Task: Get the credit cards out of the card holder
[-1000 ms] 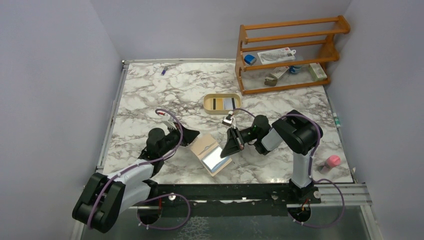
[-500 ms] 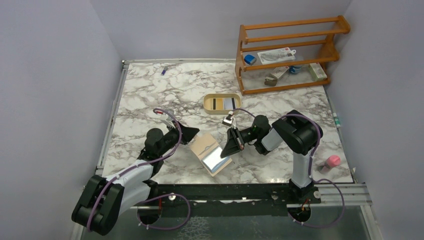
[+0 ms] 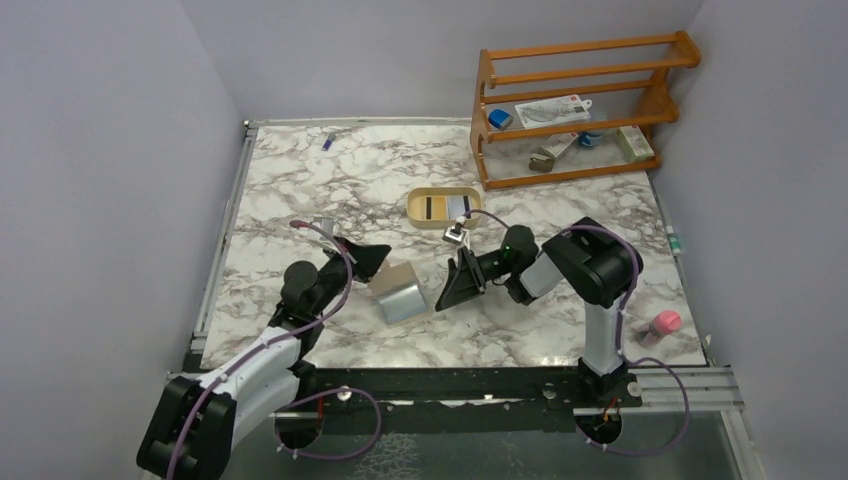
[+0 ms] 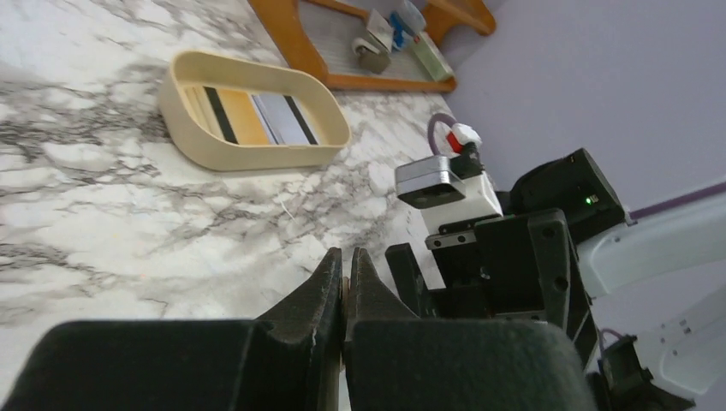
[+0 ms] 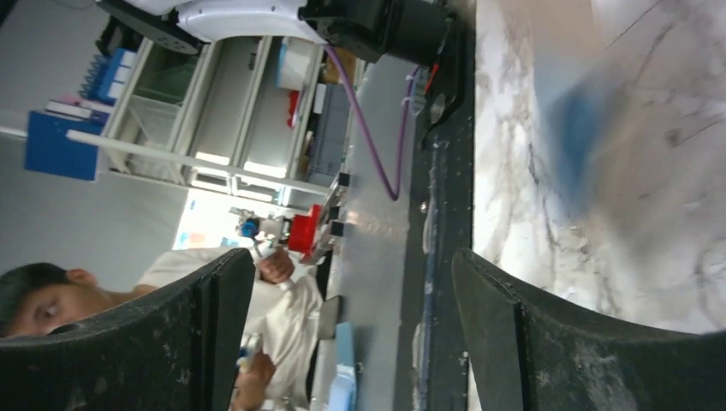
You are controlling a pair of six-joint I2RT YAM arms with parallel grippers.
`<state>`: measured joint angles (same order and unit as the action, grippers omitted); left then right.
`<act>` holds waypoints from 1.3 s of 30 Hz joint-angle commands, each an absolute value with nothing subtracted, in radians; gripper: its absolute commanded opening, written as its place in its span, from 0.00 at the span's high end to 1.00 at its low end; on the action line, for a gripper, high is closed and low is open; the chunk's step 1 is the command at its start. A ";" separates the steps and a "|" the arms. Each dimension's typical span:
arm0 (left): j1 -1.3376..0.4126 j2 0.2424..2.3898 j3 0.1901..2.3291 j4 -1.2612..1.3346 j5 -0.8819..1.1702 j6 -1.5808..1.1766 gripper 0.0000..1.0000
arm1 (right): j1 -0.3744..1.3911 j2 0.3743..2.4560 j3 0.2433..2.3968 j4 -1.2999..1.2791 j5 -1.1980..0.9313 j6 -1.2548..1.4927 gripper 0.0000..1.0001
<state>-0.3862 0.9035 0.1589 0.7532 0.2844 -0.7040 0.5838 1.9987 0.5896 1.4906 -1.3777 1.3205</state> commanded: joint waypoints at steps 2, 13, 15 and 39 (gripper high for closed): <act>-0.380 0.789 0.046 0.743 0.022 -0.761 1.00 | 0.517 1.933 0.631 1.173 -1.263 0.990 0.09; -0.380 0.624 -0.093 0.667 -0.222 -0.857 1.00 | 0.526 1.799 0.562 1.052 -0.988 0.940 0.04; -0.380 0.650 -0.091 0.669 -0.259 -0.883 1.00 | 0.541 1.834 0.540 1.161 -0.965 1.001 0.04; -0.380 0.912 0.009 0.221 -0.635 -1.162 1.00 | 0.809 2.162 1.094 1.016 -0.751 1.142 0.07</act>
<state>-0.3851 0.8505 0.0086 0.4126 -0.5243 -1.0409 0.7723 2.1262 1.0100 1.2224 -0.8192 1.2068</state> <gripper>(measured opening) 0.021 0.939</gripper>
